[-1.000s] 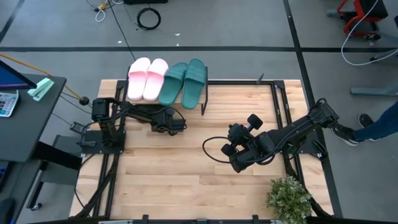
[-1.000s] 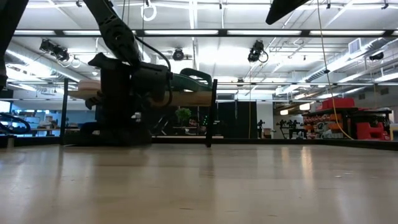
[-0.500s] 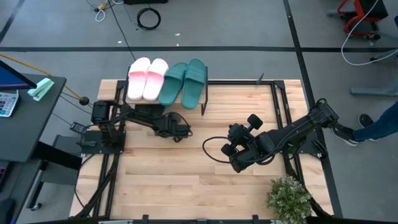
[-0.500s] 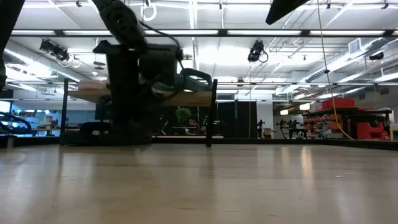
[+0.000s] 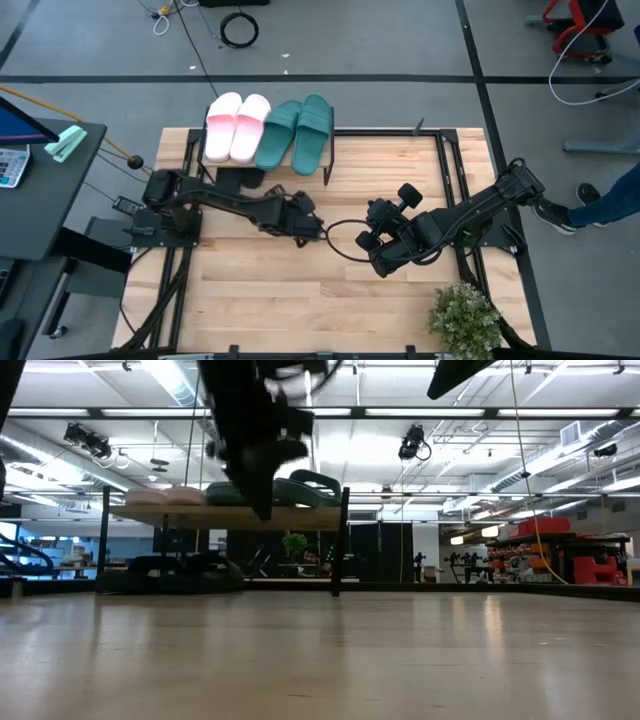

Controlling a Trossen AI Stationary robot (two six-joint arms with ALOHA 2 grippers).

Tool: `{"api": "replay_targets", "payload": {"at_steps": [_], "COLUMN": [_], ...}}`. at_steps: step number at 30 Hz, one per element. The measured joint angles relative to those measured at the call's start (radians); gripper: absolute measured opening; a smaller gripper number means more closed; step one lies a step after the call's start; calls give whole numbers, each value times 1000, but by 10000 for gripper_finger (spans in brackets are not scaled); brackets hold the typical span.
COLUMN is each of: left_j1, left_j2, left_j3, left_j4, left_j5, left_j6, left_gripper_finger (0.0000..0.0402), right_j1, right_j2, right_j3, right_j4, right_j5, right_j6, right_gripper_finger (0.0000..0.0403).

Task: Pick and place slides into the shelf
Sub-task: Adjust the green slides on the shelf

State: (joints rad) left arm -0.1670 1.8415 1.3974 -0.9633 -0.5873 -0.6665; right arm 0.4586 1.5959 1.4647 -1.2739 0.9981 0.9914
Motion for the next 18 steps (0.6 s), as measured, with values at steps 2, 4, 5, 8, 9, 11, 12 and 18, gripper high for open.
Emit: {"api": "replay_targets", "payload": {"at_steps": [2,4,5,8,9,11,12,18], "left_j1": [-26,-47,-54,-62,-60,-41,-23,194], "left_j2": [0,0,0,-1,-1,-1,-1,-5], "left_j3": [68,151,197,350,403,520,581,896], "left_j4": [-96,-209,-260,-420,-461,-531,-555,-539], "left_j5": [-14,-34,-40,-75,-104,-151,-166,-124], "left_j6": [-2,-2,-2,12,28,68,87,264], "left_gripper_finger": [5,7,7,4,4,5,4,4], "right_j1": [2,3,3,3,3,3,3,3], "right_j2": [0,0,0,0,0,0,0,0], "right_j3": [0,0,0,0,0,0,0,0], "right_j4": [0,0,0,0,0,0,0,0], "right_j5": [0,0,0,0,0,0,0,-1], "right_j6": [-6,-17,-17,-18,-18,-18,-18,-16], "right_gripper_finger": [5,5,5,5,5,5,5,5]}}
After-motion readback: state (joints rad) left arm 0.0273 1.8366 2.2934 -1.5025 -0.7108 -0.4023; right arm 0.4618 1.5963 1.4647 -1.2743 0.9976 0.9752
